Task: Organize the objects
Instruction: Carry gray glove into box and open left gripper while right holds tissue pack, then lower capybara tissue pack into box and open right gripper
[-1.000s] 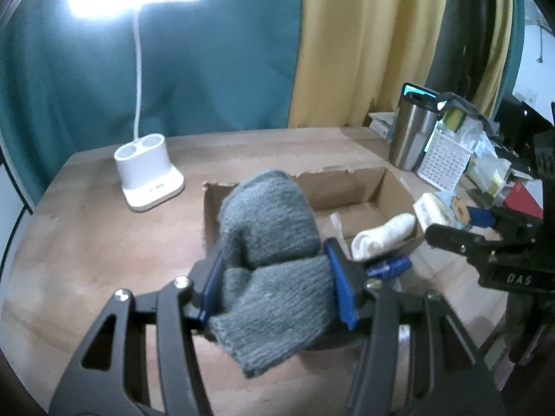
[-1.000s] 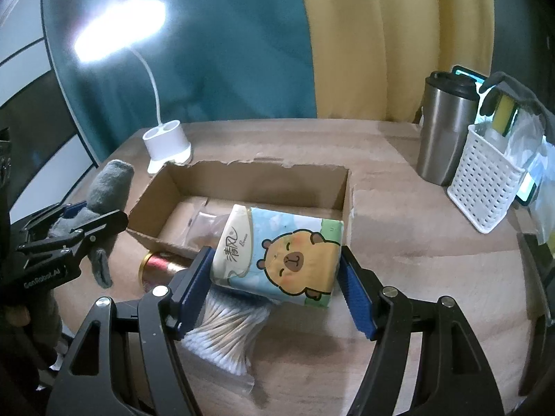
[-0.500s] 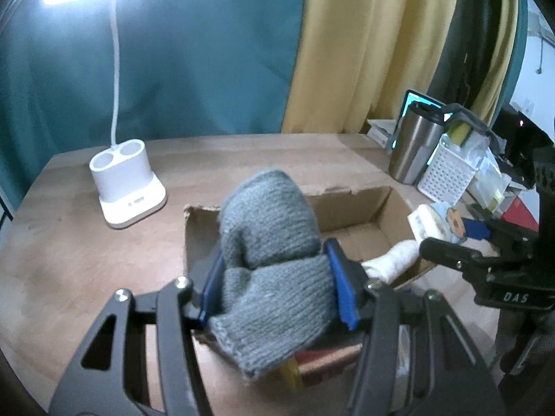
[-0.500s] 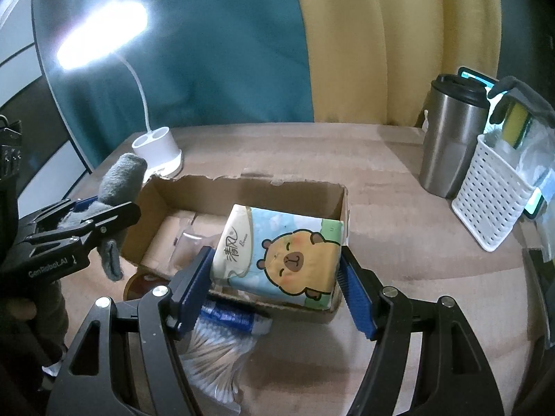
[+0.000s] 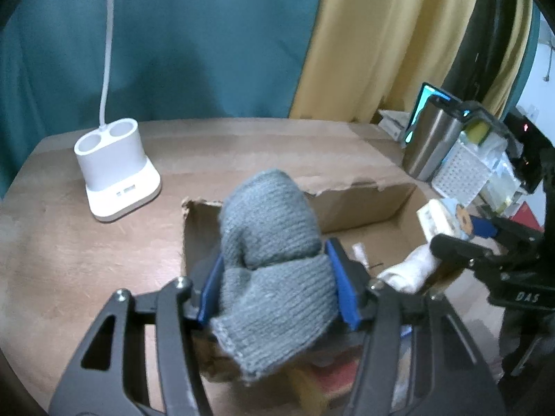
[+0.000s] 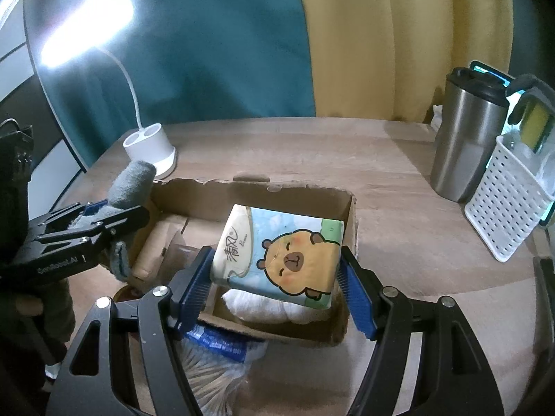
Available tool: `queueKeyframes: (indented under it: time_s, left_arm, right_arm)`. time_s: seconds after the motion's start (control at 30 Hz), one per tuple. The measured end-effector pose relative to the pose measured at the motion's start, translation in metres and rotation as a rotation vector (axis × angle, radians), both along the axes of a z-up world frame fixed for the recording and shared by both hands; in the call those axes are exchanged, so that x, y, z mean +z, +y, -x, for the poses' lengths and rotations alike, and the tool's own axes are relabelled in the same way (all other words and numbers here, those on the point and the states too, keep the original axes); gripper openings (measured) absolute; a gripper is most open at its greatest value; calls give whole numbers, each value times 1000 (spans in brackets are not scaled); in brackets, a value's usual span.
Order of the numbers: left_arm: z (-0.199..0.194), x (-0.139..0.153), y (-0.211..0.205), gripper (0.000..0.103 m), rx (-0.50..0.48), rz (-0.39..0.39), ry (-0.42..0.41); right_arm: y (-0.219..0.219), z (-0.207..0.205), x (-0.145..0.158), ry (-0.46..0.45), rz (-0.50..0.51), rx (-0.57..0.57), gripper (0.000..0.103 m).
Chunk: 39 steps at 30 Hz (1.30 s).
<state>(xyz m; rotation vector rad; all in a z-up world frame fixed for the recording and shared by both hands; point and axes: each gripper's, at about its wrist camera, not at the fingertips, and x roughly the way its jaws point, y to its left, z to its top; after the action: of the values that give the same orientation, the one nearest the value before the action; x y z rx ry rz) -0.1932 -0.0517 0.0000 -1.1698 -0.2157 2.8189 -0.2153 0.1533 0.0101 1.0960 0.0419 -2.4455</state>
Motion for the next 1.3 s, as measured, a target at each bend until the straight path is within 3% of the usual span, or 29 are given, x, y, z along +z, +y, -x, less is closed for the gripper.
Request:
queueKeyframes:
  time_s: [0.2,0.27,0.43,0.67,1.07,1.3]
  left_arm:
    - [9,-15,4,61,0,87,-29]
    - [11,-19,3,70,3,85,-36]
    - [8,-14,2,82,3,88,-8]
    - [-6,-3,-8,83,38,155,24]
    - [2,-46,-40,83,176,217,-148]
    - [-1,-48,-42,83,176,197,-144]
  right_arm:
    - [-4,9,-5,-11,-4,2,73]
    - [-5,11,-7,-15,-6,2,73]
    - [-6,15,-11,-22,-9,4,73]
    - [-6,16,-13,-26,-12,5,73]
    - [-11,18,-16,-35,-23,3,73]
    - [-11,24,-20,-39,-35,0,73]
